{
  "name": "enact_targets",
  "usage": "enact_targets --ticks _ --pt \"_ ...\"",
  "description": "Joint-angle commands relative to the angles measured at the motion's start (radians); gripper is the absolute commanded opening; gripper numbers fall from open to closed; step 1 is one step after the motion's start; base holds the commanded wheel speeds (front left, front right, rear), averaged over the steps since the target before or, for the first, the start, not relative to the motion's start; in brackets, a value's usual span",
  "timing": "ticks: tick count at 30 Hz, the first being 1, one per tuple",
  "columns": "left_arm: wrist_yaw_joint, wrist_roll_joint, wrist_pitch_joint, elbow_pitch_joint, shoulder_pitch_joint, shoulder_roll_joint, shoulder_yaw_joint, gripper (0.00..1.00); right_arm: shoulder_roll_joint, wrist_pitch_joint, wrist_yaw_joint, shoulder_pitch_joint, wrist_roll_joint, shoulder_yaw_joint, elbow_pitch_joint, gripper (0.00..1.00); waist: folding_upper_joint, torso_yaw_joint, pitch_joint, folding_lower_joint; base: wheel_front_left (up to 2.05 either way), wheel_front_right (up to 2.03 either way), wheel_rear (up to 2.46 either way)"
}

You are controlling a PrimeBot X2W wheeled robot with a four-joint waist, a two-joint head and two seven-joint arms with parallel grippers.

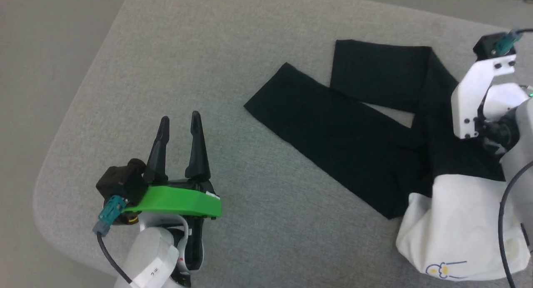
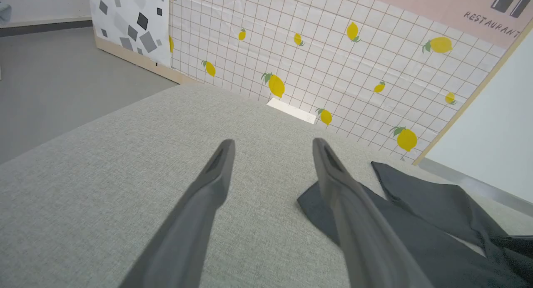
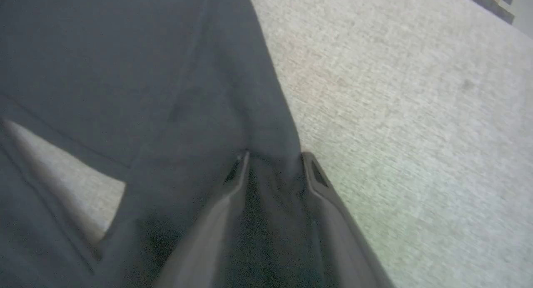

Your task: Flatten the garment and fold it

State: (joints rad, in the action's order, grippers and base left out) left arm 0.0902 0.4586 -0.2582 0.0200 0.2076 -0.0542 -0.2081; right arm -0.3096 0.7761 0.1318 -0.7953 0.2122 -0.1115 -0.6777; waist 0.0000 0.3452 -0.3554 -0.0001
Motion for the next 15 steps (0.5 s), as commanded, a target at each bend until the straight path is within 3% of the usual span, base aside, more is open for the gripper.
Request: enact_targets --ticks 1,4,8,12,15 --pt "0.003 -0.009 -0.003 0.001 -0.014 0.004 0.003 1.0 0.009 0.007 -0.001 0.044 0.018 -0.021 -0.014 0.0 0.0 0.0 -0.005 0.0001 0.0 0.0 0.0" --pt "0.0 -0.023 -0.003 0.008 -0.019 0.004 0.007 1.0 -0.004 -0.102 -0.001 0.057 0.036 -0.015 0.05 0.0 0.0 -0.032 0.025 0.0001 0.0 0.0 0.0" --pt "-0.01 -0.049 -0.003 0.027 -0.037 0.004 0.02 1.0 0.005 -0.346 -0.001 0.103 0.043 0.047 0.142 0.0 0.0 -0.101 0.094 0.0001 0.0 0.0 0.0" --pt "-0.031 -0.083 -0.004 0.05 -0.074 0.004 0.038 1.0 0.044 -0.558 -0.001 0.186 0.019 0.189 0.238 0.0 0.0 -0.187 0.172 0.0001 0.0 0.0 0.0" --pt "-0.045 -0.105 -0.004 0.063 -0.098 0.004 0.046 1.0 0.073 -0.606 -0.001 0.264 -0.012 0.317 0.313 0.0 0.0 -0.241 0.212 0.0001 0.0 0.0 0.0"
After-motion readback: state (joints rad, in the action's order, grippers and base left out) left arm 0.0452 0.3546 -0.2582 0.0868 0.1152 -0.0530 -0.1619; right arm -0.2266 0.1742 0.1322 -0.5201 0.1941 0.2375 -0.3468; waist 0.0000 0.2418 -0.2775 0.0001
